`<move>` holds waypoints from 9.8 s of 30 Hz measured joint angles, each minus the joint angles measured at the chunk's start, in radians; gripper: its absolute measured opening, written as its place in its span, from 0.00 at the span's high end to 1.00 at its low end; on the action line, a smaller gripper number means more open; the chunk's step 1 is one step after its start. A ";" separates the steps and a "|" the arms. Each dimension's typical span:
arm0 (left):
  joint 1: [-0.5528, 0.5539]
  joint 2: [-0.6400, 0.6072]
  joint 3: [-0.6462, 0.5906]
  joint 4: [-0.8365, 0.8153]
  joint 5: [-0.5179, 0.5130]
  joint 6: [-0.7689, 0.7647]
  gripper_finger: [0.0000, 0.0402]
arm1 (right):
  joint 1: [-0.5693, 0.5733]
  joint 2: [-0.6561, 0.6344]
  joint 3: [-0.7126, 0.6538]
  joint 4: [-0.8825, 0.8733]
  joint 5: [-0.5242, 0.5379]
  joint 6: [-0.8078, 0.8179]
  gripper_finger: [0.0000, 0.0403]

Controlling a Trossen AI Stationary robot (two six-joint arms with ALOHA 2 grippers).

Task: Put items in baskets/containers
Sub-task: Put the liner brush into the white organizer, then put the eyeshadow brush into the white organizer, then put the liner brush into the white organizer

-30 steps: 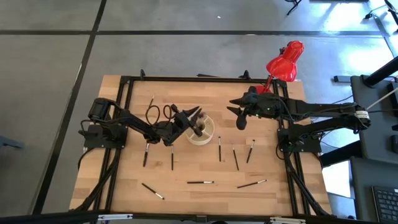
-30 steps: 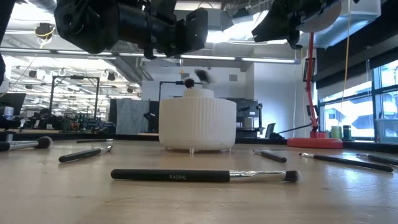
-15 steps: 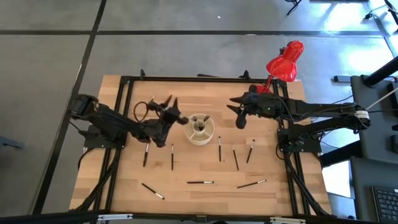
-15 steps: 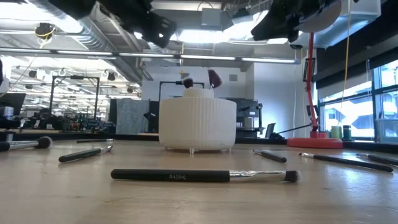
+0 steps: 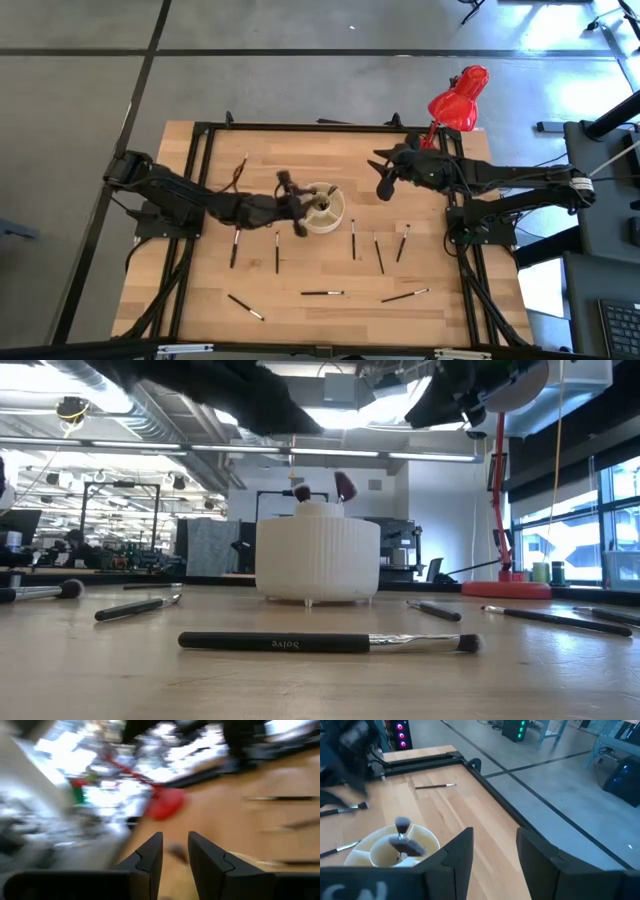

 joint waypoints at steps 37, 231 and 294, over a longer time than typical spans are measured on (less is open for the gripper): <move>0.874 0.106 0.088 -1.006 0.187 -0.596 0.78 | -0.013 0.045 0.000 -0.017 0.000 0.052 0.63; 0.091 -0.256 -0.048 -0.455 -0.152 -0.379 0.78 | 0.179 0.476 -0.101 -0.430 -0.310 1.121 0.98; 0.140 -0.584 -0.049 -1.096 -0.408 -0.560 0.81 | 0.262 0.423 0.320 -0.227 0.157 0.554 0.72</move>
